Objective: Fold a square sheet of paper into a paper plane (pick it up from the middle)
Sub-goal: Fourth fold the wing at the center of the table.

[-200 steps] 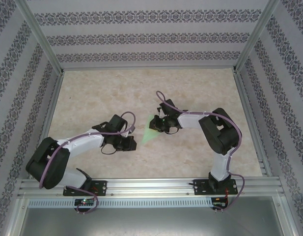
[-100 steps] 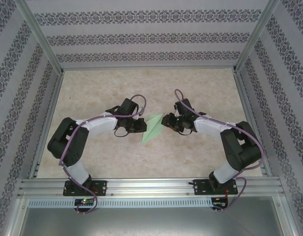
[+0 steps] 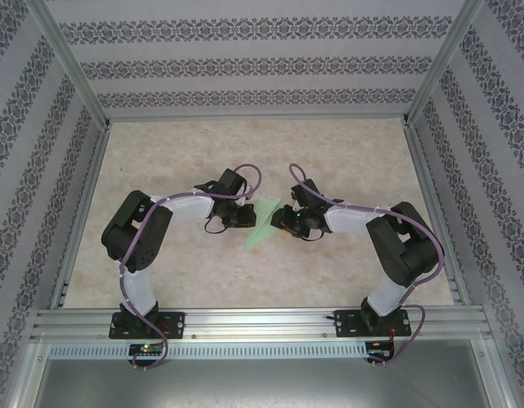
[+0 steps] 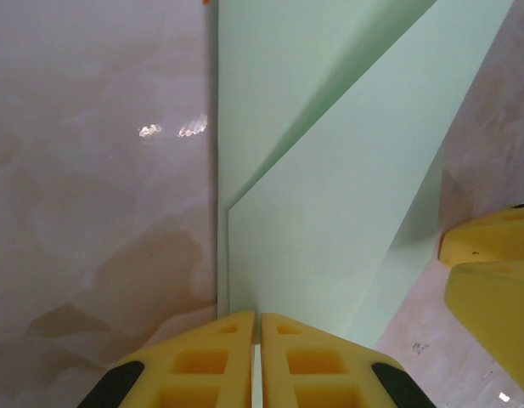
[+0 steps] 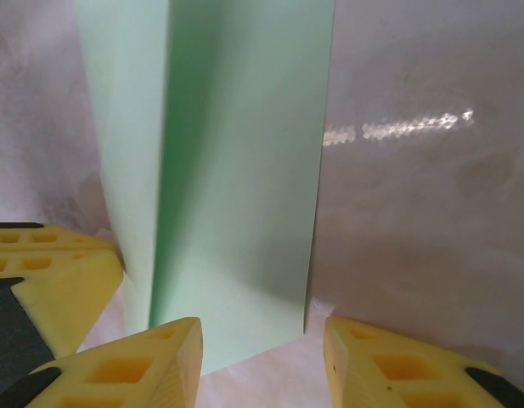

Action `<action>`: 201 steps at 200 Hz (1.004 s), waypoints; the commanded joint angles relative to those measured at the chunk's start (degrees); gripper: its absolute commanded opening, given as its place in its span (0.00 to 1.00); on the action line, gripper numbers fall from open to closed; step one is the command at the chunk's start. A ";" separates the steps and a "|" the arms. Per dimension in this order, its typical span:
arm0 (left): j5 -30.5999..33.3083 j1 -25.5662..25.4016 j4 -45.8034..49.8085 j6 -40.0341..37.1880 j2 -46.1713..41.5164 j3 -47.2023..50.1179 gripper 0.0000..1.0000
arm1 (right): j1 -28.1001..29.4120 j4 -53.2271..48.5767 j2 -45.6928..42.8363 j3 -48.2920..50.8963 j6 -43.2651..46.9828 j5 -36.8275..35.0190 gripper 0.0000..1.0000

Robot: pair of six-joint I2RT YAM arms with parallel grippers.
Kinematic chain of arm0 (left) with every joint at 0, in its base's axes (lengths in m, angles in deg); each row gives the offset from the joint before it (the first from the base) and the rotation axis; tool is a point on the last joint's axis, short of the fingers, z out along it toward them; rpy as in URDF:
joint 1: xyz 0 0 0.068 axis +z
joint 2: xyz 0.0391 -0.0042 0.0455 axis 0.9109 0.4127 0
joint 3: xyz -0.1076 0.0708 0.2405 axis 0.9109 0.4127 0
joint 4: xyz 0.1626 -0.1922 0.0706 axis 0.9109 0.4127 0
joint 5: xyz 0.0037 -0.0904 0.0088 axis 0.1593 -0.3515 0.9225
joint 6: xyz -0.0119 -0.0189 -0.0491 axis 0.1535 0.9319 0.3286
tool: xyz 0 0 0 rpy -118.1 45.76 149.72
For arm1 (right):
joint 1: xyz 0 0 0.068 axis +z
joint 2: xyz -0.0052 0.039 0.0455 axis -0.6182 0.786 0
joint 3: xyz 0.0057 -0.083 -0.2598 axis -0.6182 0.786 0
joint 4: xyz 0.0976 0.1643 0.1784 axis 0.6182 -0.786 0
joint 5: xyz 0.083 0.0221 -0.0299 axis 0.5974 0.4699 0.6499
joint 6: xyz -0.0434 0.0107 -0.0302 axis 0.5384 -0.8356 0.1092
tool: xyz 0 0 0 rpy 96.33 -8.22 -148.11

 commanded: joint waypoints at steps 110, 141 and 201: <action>-1.63 -0.01 2.11 -2.07 2.75 1.93 0.11 | 0.96 9.24 0.36 2.58 -5.62 2.26 0.42; -4.72 -0.20 1.03 -0.34 2.23 3.49 0.12 | 0.36 18.90 3.46 3.65 -8.86 6.06 0.42; -4.71 -0.39 -1.28 2.49 -0.84 8.48 0.11 | 0.96 21.76 1.88 2.97 -9.39 5.09 0.45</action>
